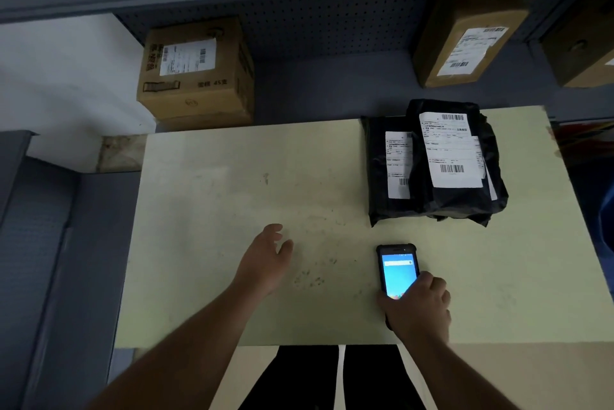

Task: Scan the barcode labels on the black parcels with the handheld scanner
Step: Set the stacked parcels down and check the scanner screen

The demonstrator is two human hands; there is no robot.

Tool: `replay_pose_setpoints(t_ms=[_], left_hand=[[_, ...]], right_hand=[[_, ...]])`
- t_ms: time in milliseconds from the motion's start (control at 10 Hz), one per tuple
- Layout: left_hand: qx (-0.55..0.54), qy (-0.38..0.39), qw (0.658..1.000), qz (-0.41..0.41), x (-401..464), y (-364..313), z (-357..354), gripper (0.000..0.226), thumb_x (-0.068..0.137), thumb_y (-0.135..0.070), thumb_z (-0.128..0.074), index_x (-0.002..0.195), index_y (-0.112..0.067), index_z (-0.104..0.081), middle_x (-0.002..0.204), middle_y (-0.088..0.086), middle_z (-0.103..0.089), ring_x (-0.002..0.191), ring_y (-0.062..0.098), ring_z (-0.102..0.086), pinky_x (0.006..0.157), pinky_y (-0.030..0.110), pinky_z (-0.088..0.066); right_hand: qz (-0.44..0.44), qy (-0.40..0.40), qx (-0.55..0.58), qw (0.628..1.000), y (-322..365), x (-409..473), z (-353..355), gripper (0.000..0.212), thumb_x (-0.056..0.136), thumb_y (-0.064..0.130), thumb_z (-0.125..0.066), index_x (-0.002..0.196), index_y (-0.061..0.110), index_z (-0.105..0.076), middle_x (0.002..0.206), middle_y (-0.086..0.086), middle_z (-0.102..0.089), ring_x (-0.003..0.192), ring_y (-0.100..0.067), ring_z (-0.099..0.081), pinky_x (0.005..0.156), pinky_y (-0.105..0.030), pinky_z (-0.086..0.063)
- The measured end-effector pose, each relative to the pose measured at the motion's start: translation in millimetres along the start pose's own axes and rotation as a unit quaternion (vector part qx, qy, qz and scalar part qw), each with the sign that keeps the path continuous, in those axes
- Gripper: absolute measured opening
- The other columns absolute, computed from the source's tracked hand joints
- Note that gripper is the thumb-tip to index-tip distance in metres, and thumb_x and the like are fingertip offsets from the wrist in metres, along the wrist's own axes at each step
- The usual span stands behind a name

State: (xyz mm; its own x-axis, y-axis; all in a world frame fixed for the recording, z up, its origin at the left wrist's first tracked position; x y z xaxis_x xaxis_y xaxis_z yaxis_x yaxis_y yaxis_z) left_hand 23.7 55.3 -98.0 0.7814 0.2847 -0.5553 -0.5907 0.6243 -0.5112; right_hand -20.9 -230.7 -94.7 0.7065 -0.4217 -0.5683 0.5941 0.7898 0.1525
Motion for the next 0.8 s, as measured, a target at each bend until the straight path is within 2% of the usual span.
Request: replay_pose_setpoints(t_ms=[200,500,800], left_hand=[[0.006,0.000,1.000,0.008,2,7,1,0.047,0.101,-0.035,-0.058,0.145,-0.023,-0.052,0.138,0.003,-0.065,0.120,0.022,-0.066,0.100,0.039,-0.055],[0.001,0.005,1.000,0.007,2,7,5,0.049,0.101,-0.036,-0.058,0.147,-0.023,-0.050,0.139,0.002,-0.065,0.121,0.022,-0.066,0.102,0.039,-0.054],[-0.008,-0.007,1.000,-0.015,-7,-8,17,0.048,0.101,-0.034,-0.057,0.148,-0.024,-0.049,0.139,0.001,-0.064,0.123,0.021,-0.065,0.102,0.034,-0.051]], right_hand=[[-0.010,0.007,0.003,1.000,-2,4,-5,0.085,0.074,0.047,-0.086,0.137,0.006,-0.046,0.131,-0.014,-0.051,0.122,-0.035,-0.052,0.097,-0.051,-0.055],[0.017,-0.024,0.008,1.000,8,3,6,0.101,0.078,0.061,-0.080,0.154,0.014,-0.034,0.151,-0.010,-0.043,0.136,-0.034,-0.047,0.107,-0.053,-0.046],[0.057,-0.026,0.055,0.996,34,-6,23,0.083,0.089,0.055,-0.073,0.153,0.016,-0.038,0.152,-0.009,-0.044,0.137,-0.033,-0.048,0.107,-0.053,-0.048]])
Point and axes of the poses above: each hand's wrist, its own x-axis towards the middle knuckle, its own z-axis out of the back of the hand, y = z × x, the point moved 2 cm from there along x, towards the middle knuckle
